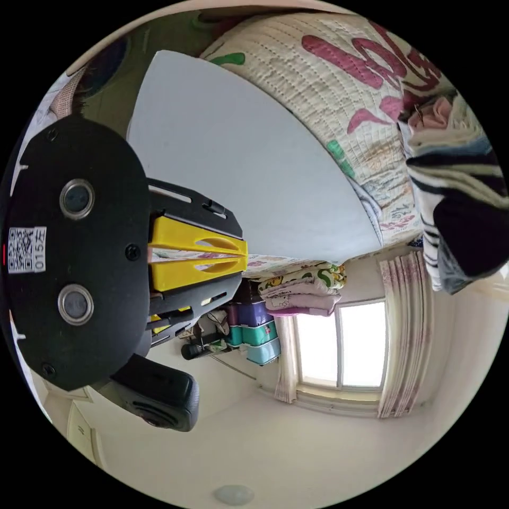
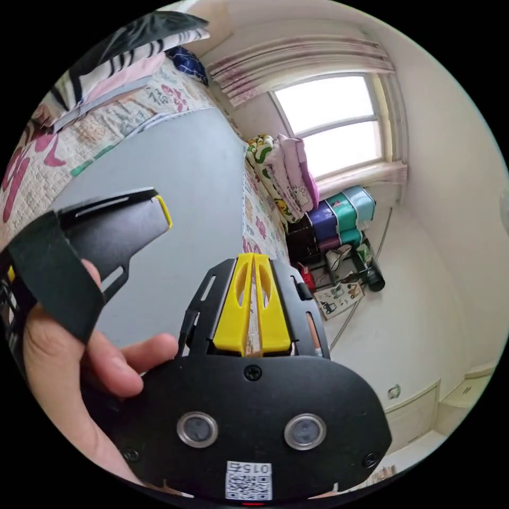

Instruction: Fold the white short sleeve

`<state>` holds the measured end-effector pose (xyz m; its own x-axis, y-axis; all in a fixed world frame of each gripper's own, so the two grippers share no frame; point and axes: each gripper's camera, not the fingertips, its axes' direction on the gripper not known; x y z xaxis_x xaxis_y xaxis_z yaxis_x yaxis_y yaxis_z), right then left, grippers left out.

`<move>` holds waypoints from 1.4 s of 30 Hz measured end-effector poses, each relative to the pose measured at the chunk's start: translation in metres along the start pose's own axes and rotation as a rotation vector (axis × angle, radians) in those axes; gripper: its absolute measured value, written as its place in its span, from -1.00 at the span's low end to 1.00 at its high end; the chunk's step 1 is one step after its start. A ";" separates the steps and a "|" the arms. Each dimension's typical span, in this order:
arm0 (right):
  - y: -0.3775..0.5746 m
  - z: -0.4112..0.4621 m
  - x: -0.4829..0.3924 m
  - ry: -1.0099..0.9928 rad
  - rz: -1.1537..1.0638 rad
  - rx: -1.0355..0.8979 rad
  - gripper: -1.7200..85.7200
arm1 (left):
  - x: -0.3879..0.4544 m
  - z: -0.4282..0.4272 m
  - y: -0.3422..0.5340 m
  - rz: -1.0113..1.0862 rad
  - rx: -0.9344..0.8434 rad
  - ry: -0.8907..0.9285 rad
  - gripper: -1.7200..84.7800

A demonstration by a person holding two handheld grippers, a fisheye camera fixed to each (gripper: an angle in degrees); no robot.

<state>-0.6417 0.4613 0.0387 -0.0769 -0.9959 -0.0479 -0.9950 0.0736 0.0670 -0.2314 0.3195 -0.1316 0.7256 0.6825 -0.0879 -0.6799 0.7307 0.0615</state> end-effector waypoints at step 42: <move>0.111 0.366 -0.274 0.343 -0.387 0.044 -0.98 | 0.020 -0.130 0.031 -0.182 -0.033 0.423 -0.98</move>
<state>-0.7541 0.7619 -0.3060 0.3149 -0.9101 0.2693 -0.9489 -0.3086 0.0667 -0.2517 0.3542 -0.2603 0.7310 0.4720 -0.4929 -0.5537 0.8324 -0.0241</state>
